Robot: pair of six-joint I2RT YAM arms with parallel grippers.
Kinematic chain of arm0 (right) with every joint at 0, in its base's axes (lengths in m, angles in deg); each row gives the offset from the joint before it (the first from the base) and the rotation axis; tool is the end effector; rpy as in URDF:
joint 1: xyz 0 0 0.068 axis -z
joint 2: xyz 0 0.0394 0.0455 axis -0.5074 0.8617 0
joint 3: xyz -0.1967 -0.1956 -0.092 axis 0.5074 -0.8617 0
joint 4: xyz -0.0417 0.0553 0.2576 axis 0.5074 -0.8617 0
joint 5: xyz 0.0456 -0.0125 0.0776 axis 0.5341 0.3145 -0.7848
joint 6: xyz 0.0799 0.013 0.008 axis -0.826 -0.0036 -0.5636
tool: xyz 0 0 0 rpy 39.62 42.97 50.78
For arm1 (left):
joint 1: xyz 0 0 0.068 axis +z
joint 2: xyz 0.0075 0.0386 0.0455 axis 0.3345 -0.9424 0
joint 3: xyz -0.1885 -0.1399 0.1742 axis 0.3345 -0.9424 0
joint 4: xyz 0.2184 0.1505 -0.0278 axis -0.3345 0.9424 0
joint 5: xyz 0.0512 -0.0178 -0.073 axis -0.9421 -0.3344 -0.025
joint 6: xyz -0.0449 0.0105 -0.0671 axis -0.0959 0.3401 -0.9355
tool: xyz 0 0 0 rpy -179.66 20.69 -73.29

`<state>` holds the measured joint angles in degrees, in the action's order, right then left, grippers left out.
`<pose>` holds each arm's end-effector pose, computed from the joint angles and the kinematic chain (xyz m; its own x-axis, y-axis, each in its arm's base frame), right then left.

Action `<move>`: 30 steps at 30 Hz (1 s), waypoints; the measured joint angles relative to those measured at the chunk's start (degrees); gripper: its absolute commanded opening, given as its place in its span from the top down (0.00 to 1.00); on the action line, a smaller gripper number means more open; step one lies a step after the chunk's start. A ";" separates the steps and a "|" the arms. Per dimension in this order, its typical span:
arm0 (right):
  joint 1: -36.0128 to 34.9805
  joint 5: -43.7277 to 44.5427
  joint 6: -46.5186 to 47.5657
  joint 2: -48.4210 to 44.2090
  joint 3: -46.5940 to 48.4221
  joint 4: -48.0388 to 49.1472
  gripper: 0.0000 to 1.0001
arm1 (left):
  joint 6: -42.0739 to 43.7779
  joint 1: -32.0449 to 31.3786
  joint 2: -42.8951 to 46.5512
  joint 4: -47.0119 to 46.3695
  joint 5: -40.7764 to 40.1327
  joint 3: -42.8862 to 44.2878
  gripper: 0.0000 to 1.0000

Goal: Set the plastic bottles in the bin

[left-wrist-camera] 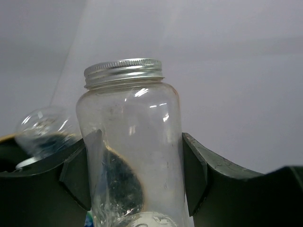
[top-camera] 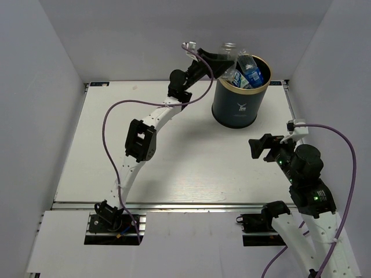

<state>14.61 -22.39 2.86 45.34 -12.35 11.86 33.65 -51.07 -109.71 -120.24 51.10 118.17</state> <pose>0.1184 0.0310 0.3654 -0.1773 0.1893 -0.9658 -0.2014 0.9536 0.2239 0.5100 -0.3549 0.3632 -0.2962 -0.6280 -0.7196 0.9078 0.0489 -0.4164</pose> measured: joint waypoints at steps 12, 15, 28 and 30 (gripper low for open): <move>0.04 -0.94 -0.61 -0.61 -1.46 -0.92 0.10 | 1.95 -4.33 -0.52 -0.26 -7.37 2.12 0.98; 0.04 -1.11 -1.03 -0.72 -1.46 -0.98 0.10 | 2.93 -5.35 -1.68 0.46 -10.23 4.59 0.94; 0.04 -2.14 -1.25 -2.40 -1.46 -2.38 0.10 | 6.82 -6.47 -4.24 6.99 -16.81 5.14 0.57; 0.04 -2.62 -1.22 -2.40 -1.46 -2.47 0.10 | 7.37 -6.45 -4.24 7.89 -17.75 5.14 0.45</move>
<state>14.66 -25.01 1.63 42.94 -13.81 9.39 41.02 -57.52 -113.95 -112.35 33.35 123.31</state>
